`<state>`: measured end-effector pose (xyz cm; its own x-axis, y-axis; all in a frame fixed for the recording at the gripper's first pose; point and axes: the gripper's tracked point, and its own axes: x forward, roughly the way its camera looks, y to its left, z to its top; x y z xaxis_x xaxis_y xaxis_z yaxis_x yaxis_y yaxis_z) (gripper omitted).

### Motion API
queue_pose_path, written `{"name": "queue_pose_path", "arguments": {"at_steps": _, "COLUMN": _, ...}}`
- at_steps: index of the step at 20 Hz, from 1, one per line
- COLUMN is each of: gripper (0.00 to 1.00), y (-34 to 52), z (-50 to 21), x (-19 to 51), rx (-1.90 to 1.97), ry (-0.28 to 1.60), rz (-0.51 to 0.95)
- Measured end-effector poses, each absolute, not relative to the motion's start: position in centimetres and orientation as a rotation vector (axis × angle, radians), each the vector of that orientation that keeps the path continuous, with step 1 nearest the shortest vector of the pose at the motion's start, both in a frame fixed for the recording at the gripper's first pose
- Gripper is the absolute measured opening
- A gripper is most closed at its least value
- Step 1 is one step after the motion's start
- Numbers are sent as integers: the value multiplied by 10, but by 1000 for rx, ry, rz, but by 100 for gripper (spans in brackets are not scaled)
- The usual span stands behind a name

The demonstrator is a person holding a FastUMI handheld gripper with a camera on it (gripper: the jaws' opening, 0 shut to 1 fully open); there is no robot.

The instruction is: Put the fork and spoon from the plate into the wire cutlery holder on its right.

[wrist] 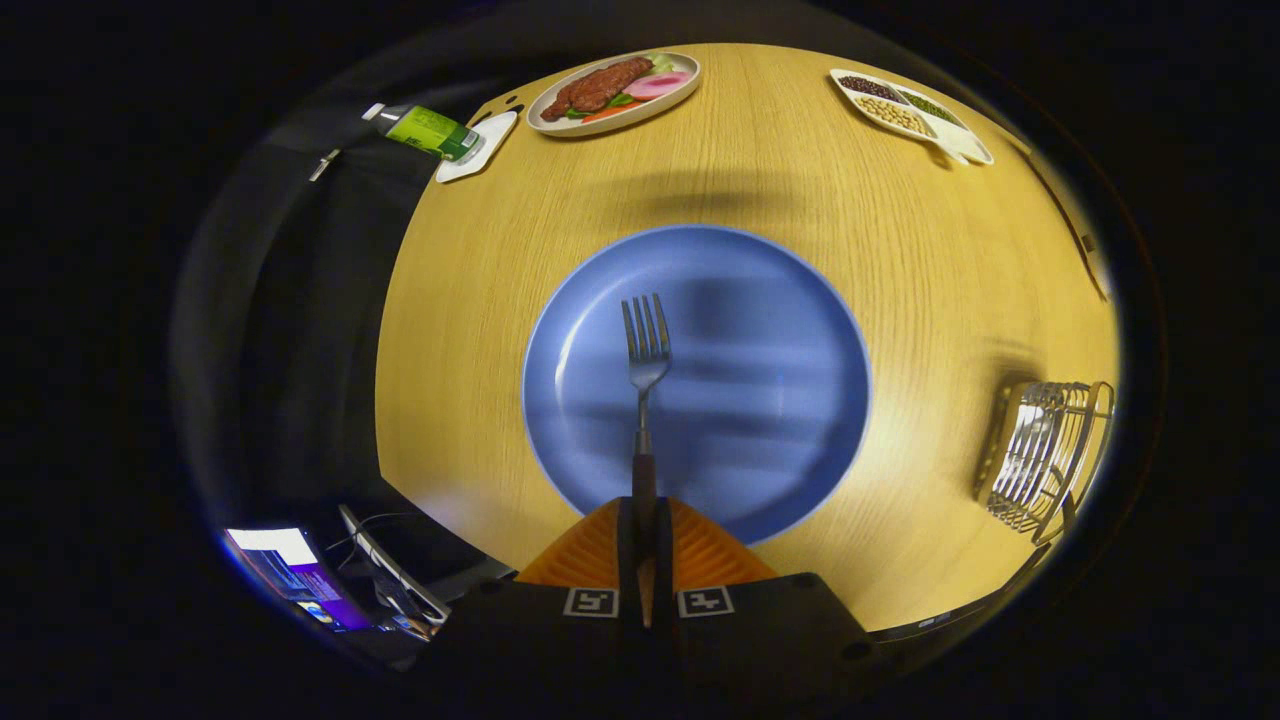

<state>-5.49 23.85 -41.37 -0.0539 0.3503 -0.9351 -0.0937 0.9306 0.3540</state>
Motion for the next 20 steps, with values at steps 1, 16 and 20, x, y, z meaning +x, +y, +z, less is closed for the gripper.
{"name": "queue_pose_path", "arguments": {"at_steps": 1, "gripper": 7, "y": 230, "z": -409, "x": -54, "rx": 192, "ry": 1576, "rz": 367}}
{"name": "queue_pose_path", "arguments": {"at_steps": 16, "gripper": 6, "y": 54, "z": -286, "x": -53, "rx": 11, "ry": 1594, "rz": 389}}
{"name": "queue_pose_path", "arguments": {"at_steps": 20, "gripper": 7, "y": 10, "z": -275, "x": -56, "rx": -85, "ry": 1649, "rz": 396}}
